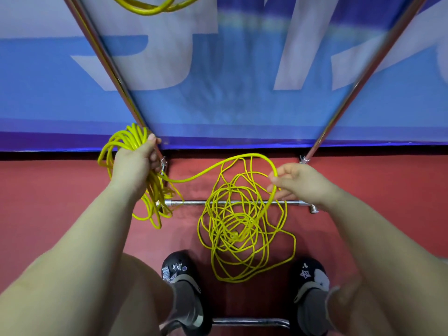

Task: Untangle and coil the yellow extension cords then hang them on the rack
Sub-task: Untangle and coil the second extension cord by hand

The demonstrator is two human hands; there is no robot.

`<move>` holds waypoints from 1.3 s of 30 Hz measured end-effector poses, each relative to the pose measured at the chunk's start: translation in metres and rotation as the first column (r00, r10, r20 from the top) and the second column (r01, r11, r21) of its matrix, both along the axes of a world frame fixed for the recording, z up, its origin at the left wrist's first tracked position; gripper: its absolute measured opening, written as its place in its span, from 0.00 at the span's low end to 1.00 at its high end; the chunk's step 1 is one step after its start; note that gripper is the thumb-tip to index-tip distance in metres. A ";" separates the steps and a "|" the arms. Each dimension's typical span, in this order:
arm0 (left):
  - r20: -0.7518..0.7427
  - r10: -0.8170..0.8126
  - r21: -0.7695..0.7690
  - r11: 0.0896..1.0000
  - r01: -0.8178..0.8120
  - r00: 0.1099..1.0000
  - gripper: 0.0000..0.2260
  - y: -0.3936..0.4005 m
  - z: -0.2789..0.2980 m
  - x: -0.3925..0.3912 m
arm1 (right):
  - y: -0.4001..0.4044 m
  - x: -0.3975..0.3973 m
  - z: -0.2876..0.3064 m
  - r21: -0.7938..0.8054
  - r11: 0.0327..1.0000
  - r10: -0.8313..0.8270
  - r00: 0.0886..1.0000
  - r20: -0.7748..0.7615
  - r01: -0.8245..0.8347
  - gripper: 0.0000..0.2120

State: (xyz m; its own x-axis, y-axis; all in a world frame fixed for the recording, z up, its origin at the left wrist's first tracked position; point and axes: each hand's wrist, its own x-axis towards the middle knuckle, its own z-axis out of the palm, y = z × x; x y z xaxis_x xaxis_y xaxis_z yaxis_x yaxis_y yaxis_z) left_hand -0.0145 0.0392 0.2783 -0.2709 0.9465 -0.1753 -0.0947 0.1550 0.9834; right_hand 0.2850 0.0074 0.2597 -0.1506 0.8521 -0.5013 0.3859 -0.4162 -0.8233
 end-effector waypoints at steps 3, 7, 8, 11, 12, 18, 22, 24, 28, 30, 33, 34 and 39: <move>-0.052 -0.050 -0.025 0.998 0.049 0.997 0.11 -0.002 -0.003 0.011 | 0.006 -0.017 0.011 0.003 0.992 -0.126 0.980 -0.151 0.128 0.04; -0.095 -0.189 -0.082 0.980 0.181 0.977 0.10 -0.005 -0.006 0.030 | 0.012 -0.039 0.017 -0.089 0.952 -0.307 0.894 -0.326 0.294 0.08; -0.093 -0.224 -0.104 0.971 0.214 0.970 0.10 -0.006 -0.007 0.036 | 0.014 -0.042 0.017 -0.131 0.932 -0.363 0.853 -0.375 0.339 0.09; -0.080 -0.343 -0.163 0.931 0.328 0.936 0.08 -0.010 -0.013 0.052 | 0.022 -0.048 0.018 -0.298 0.847 -0.532 0.694 -0.486 0.441 0.09; -0.074 -0.381 -0.176 0.915 0.364 0.922 0.08 -0.011 -0.016 0.057 | 0.024 -0.048 0.018 -0.351 0.817 -0.577 0.638 -0.510 0.458 0.10; -0.125 -0.539 -0.249 0.830 0.500 0.833 0.10 -0.016 -0.021 0.070 | 0.031 -0.036 0.020 -0.511 0.660 -0.738 0.349 -0.577 0.551 0.08; -0.114 -0.607 -0.295 0.776 0.557 0.786 0.09 -0.021 -0.023 0.083 | 0.034 -0.027 0.027 -0.473 0.719 -0.655 0.270 -0.706 0.509 0.07; -0.059 -0.585 -0.292 0.785 0.546 0.809 0.06 -0.022 -0.022 0.088 | 0.033 -0.027 0.031 -0.423 0.786 -0.575 0.283 -0.767 0.451 0.06; 0.074 -0.411 -0.285 0.865 0.414 0.909 0.06 -0.016 -0.020 0.092 | 0.026 -0.030 0.031 -0.232 0.894 -0.432 0.603 -0.670 0.382 0.12; 0.170 -0.317 -0.285 0.891 0.354 0.933 0.07 -0.013 -0.019 0.093 | 0.015 -0.039 0.023 -0.007 0.974 -0.215 0.912 -0.349 0.227 0.10; 0.285 -0.206 -0.281 0.916 0.287 0.936 0.07 -0.007 -0.020 0.091 | -0.004 -0.055 0.002 0.173 0.976 0.124 0.990 0.066 -0.134 0.09; 0.327 -0.168 -0.286 0.920 0.267 0.930 0.07 -0.006 -0.021 0.090 | -0.009 -0.058 -0.003 0.178 0.964 0.179 0.976 0.128 -0.200 0.11; 0.473 -0.125 -0.287 0.914 0.287 0.872 0.07 -0.001 -0.024 0.083 | -0.008 -0.059 -0.013 0.278 0.910 0.213 0.922 0.324 -0.308 0.13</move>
State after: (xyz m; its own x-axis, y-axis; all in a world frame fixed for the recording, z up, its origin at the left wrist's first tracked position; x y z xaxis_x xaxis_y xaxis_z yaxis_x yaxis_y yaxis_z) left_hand 0.0686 0.0381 0.2544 0.1047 0.8316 -0.5455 -0.4277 0.5328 0.7302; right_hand 0.2262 -0.0006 0.2464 -0.2831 0.9218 -0.2650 0.6778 -0.0032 -0.7352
